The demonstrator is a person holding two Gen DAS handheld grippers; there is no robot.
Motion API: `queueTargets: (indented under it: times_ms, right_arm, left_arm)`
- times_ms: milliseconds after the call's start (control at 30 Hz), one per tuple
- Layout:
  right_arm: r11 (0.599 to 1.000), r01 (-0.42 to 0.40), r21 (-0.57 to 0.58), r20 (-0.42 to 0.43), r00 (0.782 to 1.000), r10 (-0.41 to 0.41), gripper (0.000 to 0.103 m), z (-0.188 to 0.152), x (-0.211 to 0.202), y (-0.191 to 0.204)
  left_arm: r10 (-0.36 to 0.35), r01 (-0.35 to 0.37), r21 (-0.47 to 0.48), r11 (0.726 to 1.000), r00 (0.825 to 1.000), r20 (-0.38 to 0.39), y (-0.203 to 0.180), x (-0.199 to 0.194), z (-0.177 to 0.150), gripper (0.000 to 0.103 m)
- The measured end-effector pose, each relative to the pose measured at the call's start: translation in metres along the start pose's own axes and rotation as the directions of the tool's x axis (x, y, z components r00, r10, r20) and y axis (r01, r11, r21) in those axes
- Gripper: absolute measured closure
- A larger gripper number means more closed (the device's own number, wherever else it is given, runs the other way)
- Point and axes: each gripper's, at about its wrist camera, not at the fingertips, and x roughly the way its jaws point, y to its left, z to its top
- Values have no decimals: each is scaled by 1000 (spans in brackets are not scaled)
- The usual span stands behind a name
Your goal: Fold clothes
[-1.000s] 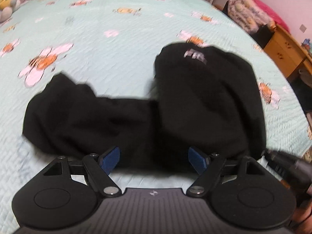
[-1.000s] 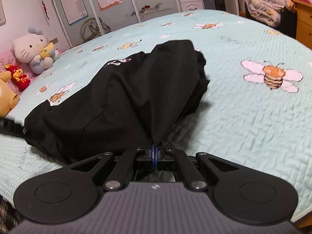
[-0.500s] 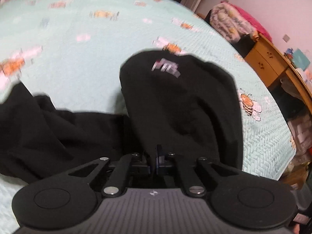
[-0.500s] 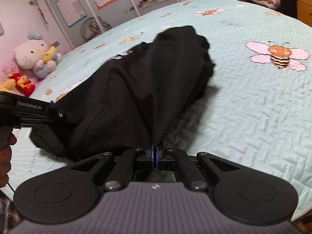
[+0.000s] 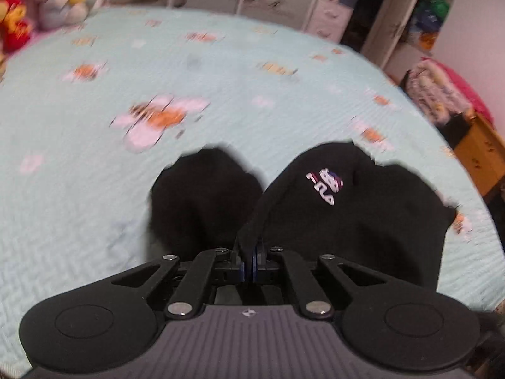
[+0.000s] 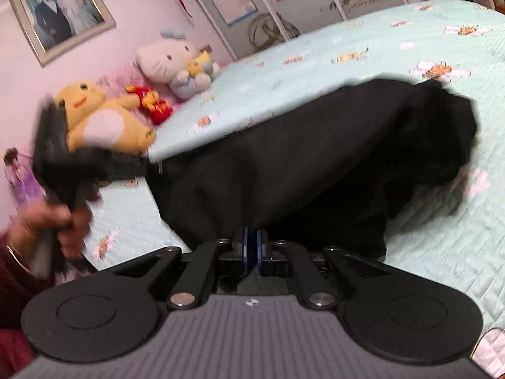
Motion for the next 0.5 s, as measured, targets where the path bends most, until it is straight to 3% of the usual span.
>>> queueTargets:
  times_ms: [33, 100, 167, 267, 367, 500]
  right_arm:
    - [999, 19, 30, 30, 999, -20, 86, 5, -5, -7]
    - [991, 85, 106, 87, 992, -95, 52, 16, -14, -25]
    - [968, 167, 187, 129, 973, -193, 42, 31, -18, -47]
    - [939, 220, 265, 174, 947, -271, 40, 55, -15, -70]
    - [927, 241, 286, 194, 933, -302, 28, 81, 4, -79]
    - [913, 311, 264, 76, 937, -341, 24, 108, 57, -86]
  left_arm:
    - [11, -11, -2, 1000, 1000, -17, 4, 4, -5, 100]
    - [24, -24, -1, 1000, 999, -46, 13, 11, -13, 99]
    - [27, -27, 6, 1000, 997, -69, 18, 14, -21, 99]
    - [23, -20, 35, 999, 996, -83, 16, 11, -28, 99]
    - [39, -33, 67, 997, 996, -86, 10, 12, -30, 99]
    - [38, -32, 62, 998, 995, -96, 10, 13, -30, 99]
